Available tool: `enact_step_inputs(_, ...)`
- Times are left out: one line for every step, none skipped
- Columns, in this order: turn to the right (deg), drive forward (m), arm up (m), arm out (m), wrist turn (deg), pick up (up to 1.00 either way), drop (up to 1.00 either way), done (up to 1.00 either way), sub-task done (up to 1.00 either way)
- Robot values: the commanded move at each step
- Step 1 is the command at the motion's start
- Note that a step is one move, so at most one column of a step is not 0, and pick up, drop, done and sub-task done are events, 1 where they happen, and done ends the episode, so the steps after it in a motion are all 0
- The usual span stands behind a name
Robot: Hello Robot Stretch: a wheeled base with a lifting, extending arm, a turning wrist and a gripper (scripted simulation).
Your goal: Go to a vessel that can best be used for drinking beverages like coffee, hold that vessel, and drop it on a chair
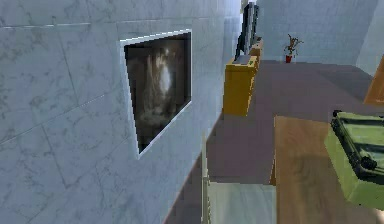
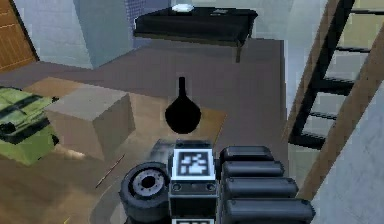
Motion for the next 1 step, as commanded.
enact_step_inputs(-6.0,0.0,0.0,0.0,0.0,0.0,0.0,0.0,0.0)
